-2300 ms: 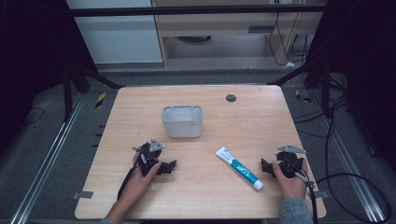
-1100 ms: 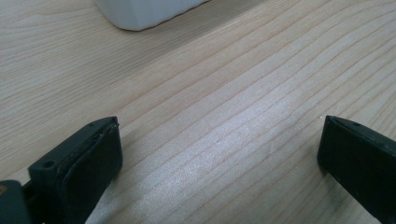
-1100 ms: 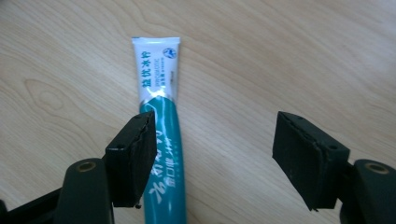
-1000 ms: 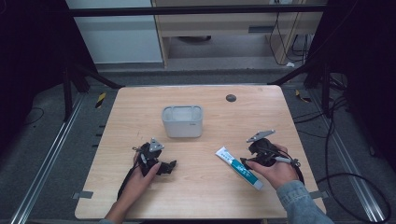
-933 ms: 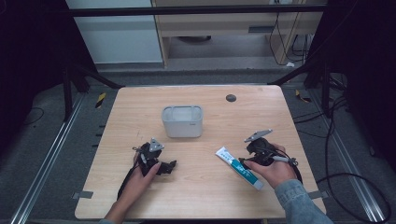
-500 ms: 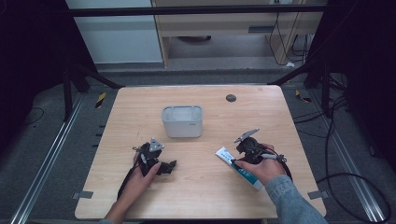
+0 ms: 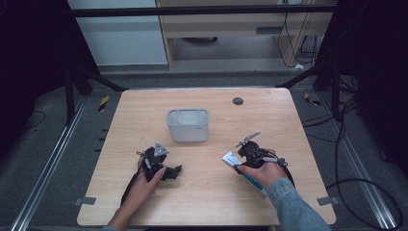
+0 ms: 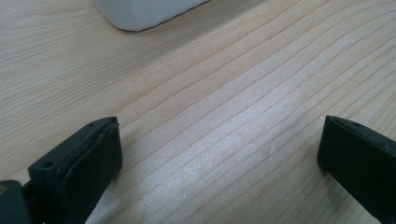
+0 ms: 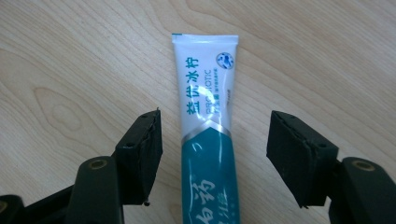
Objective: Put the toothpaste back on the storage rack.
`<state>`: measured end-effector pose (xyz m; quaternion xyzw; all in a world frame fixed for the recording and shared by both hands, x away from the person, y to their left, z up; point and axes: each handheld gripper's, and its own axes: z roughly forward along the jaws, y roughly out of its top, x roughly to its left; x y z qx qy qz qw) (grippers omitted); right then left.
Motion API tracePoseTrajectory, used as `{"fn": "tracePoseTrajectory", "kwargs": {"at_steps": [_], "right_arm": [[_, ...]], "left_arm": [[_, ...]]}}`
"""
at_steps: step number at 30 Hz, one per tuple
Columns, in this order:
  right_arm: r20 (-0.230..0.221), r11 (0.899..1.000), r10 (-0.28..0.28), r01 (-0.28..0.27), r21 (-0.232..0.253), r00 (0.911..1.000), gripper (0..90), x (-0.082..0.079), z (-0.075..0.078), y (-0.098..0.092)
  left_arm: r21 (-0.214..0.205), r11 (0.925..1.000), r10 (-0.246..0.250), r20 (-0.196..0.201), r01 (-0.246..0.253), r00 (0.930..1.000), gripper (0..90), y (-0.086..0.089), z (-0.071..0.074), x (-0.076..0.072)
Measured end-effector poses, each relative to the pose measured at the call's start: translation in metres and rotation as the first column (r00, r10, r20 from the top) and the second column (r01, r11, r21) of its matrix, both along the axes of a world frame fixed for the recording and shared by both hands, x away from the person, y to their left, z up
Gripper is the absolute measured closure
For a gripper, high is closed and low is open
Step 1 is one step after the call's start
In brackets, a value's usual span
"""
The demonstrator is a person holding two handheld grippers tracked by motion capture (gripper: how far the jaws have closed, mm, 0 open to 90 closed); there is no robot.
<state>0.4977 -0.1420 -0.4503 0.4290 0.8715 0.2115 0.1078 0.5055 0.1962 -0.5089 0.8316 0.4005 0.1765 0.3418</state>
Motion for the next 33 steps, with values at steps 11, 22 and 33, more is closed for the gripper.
{"fn": "tracePoseTrajectory", "kwargs": {"at_steps": [11, 22, 33], "right_arm": [[-0.061, 1.0, 0.009, -0.01, -0.016, 0.9981, 42.7, 0.008, -0.015, 0.006], [-0.1, 1.0, 0.016, -0.018, -0.021, 0.9949, 49.9, 0.01, -0.017, 0.007], [-0.111, 0.998, 0.021, -0.028, -0.06, 0.9936, 57.4, 0.013, -0.019, 0.009]], "left_arm": [[0.0, 1.0, 0.0, 0.0, 0.0, 1.0, 0.0, 0.0, 0.0, 0.0], [0.0, 1.0, 0.0, 0.0, 0.0, 1.0, 0.0, 0.0, 0.0, 0.0], [0.0, 1.0, 0.0, 0.0, 0.0, 1.0, 0.0, 0.0, 0.0, 0.0]]}}
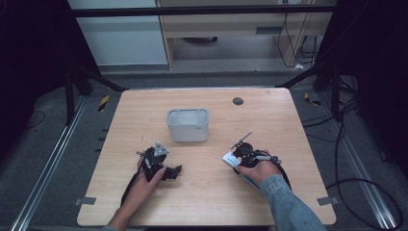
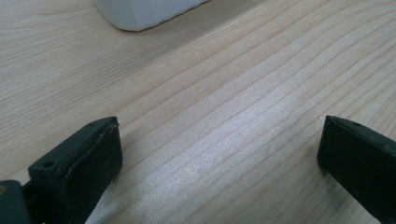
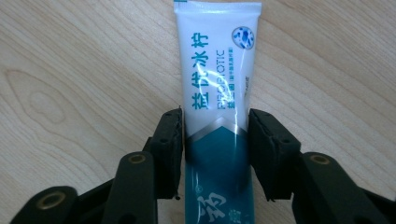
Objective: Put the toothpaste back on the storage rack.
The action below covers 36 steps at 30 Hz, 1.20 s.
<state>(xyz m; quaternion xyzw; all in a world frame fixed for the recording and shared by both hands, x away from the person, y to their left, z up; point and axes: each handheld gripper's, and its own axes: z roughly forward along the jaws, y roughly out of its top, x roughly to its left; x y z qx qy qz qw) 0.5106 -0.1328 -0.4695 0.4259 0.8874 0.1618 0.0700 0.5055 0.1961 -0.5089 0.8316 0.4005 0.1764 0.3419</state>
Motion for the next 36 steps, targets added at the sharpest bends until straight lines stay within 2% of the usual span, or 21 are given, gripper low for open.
{"fn": "tracePoseTrajectory", "kwargs": {"at_steps": [6, 12, 27, 32, 36], "right_arm": [[-0.006, 1.0, -0.004, 0.004, 0.002, 1.0, 57.9, 0.0009, -0.001, 0.0002], [-0.017, 1.0, 0.004, -0.004, -0.017, 0.9998, 59.1, 0.003, -0.0002, 0.002], [-0.018, 1.0, -0.011, 0.01, -0.023, 0.9998, 70.4, 0.0036, 0.0045, 0.0011], [0.01, 1.0, -0.005, 0.005, -0.011, 0.9999, 77.8, 0.0009, 0.0084, -0.0018], [0.024, 1.0, -0.007, 0.007, 0.0, 0.9997, 78.9, -0.0011, 0.0084, -0.0032]], "left_arm": [[0.0, 1.0, 0.0, 0.0, 0.0, 1.0, 0.0, 0.0, 0.0, 0.0], [0.0, 1.0, 0.0, 0.0, 0.0, 1.0, 0.0, 0.0, 0.0, 0.0001], [0.0, 1.0, -0.001, 0.0, 0.001, 1.0, 0.0, 0.0, 0.0, 0.0001], [0.0, 1.0, -0.001, 0.0, 0.001, 1.0, 0.0, 0.0, 0.0, 0.0001], [0.0, 1.0, 0.0, 0.0, 0.0, 1.0, 0.0, 0.0, 0.0, 0.0001]]}}
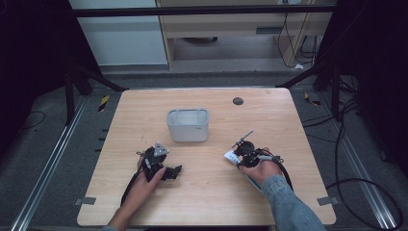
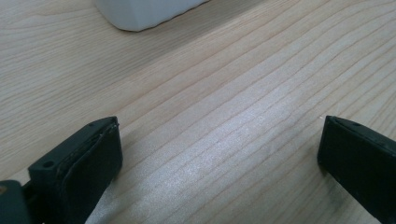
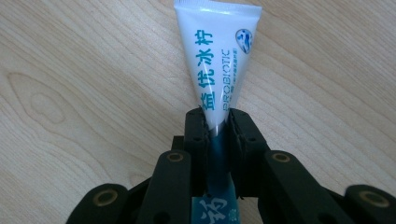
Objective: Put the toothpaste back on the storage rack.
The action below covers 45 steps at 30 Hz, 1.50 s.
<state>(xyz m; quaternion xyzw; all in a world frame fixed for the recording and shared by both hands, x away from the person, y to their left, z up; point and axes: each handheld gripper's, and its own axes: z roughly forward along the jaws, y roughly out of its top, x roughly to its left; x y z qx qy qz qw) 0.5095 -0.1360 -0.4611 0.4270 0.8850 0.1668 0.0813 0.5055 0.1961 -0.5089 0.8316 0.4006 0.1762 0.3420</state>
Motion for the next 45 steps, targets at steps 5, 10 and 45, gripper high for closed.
{"fn": "tracePoseTrajectory", "kwargs": {"at_steps": [5, 10, 45], "right_arm": [[0.027, 1.0, -0.006, 0.006, 0.004, 0.9996, 79.6, 0.0, 0.002, -0.004], [0.084, 1.0, -0.004, 0.001, 0.03, 0.9965, 80.1, -0.001, 0.017, -0.014], [0.284, 0.983, -0.107, 0.059, 0.174, 0.9529, 80.8, 0.013, 0.094, -0.044]], "left_arm": [[0.0, 1.0, 0.0, 0.0, 0.0, 1.0, 0.0, 0.0, 0.0, 0.0], [0.0, 1.0, 0.0, 0.0, 0.0, 1.0, 0.0, 0.0, 0.0, 0.0], [0.0, 1.0, 0.0, 0.0, 0.0, 1.0, 0.0, 0.0, 0.0, 0.0]]}}
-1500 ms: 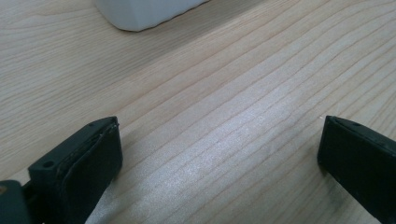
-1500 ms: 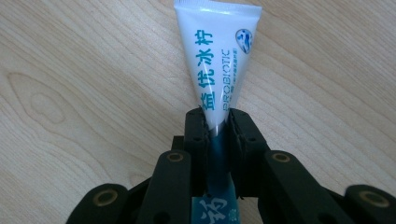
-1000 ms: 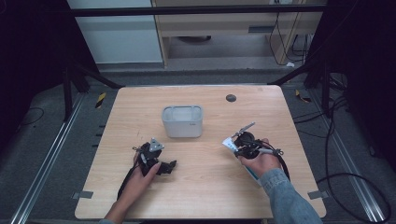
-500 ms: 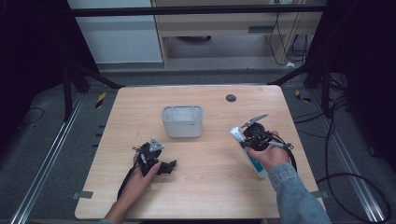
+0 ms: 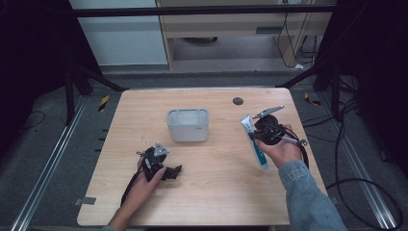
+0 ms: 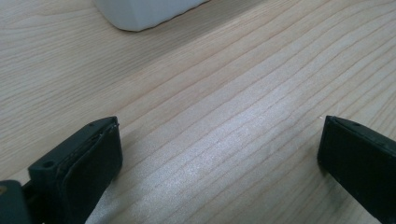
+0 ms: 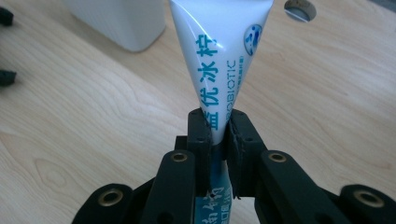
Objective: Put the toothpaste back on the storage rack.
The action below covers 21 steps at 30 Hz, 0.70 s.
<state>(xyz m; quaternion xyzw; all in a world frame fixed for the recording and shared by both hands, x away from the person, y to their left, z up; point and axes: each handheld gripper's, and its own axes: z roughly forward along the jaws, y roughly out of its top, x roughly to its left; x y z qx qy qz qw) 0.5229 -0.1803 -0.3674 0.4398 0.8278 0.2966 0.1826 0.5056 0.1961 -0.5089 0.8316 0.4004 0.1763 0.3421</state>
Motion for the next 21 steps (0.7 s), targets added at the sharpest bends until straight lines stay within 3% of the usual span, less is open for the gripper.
{"fn": "tracePoseTrajectory", "kwargs": {"at_steps": [4, 5, 13, 21], "right_arm": [[0.048, 1.0, 0.002, -0.003, 0.011, 0.9988, 80.8, 0.009, 0.008, 0.005], [0.078, 1.0, -0.001, -0.001, 0.026, 0.997, 80.9, 0.014, 0.012, 0.007], [0.14, 0.997, -0.02, 0.009, 0.077, 0.99, 80.9, 0.035, 0.023, 0.019], [0.182, 0.99, -0.048, 0.023, 0.136, 0.9821, 80.8, 0.044, 0.029, 0.036]], "left_arm": [[0.0, 1.0, 0.0, 0.0, 0.0, 1.0, 0.0, 0.0, 0.0, 0.0], [0.0, 1.0, 0.001, 0.0, -0.001, 1.0, 0.0, 0.0, 0.0, 0.0], [0.0, 1.0, 0.001, 0.0, -0.001, 1.0, 0.0, 0.0, 0.0, 0.0], [0.001, 1.0, 0.002, 0.0, -0.002, 1.0, 0.0, 0.0, 0.0, 0.0]]}}
